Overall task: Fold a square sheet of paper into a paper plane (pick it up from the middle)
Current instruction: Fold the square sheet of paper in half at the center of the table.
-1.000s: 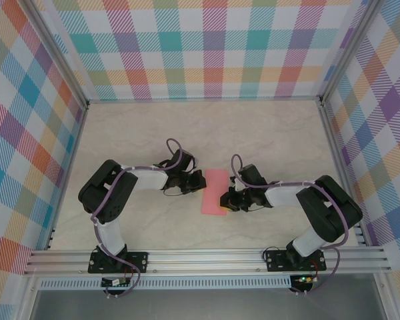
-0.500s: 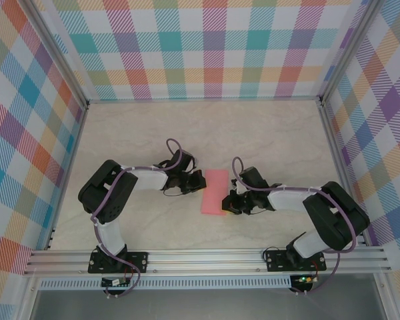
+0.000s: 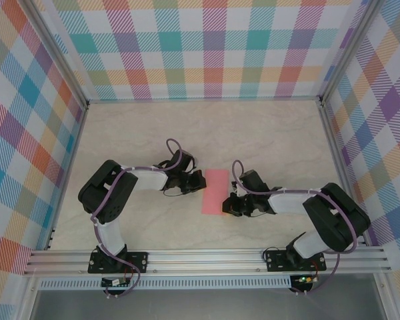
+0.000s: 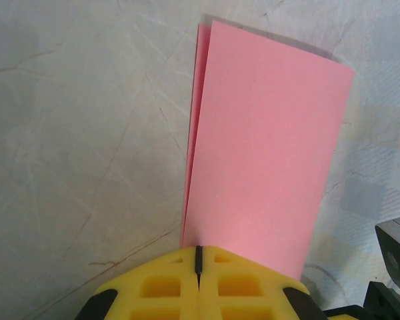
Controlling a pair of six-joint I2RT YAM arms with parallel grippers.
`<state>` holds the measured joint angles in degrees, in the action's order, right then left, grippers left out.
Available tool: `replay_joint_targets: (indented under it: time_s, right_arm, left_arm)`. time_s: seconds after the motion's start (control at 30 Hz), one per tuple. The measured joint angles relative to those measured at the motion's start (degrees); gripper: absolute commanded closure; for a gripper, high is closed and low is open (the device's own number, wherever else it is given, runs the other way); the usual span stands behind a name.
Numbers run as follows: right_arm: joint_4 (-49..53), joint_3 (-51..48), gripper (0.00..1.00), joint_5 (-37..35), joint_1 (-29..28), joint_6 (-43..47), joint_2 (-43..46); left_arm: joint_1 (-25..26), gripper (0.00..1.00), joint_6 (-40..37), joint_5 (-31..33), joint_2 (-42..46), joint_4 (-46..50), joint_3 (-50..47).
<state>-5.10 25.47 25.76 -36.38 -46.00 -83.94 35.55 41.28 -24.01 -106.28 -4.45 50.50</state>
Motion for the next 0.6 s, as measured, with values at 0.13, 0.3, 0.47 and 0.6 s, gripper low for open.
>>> replay_joint_targets:
  time_s: [0.13, 0.3, 0.47, 0.6]
  right_arm:
    - [2.03, -2.16, 0.94, -0.85, -0.07, 0.04, 3.89]
    - [10.36, -1.46, 0.93, -4.15, -0.57, 0.52, 8.83]
    - [16.37, 3.45, 0.93, -8.98, -1.18, 0.59, 12.92]
    - [18.1, 6.84, 0.93, -12.0, -1.57, 0.33, 12.57]
  left_arm:
    - [0.0, 1.0, -0.35, -0.02, 0.02, 0.0, 0.0]
    - [0.0, 1.0, -1.18, -0.2, 0.39, 1.18, 1.05]
    - [0.02, 0.92, -3.34, -0.33, 0.39, 6.58, 4.44]
    - [0.04, 0.79, -5.07, 1.22, 0.37, 13.55, 7.56]
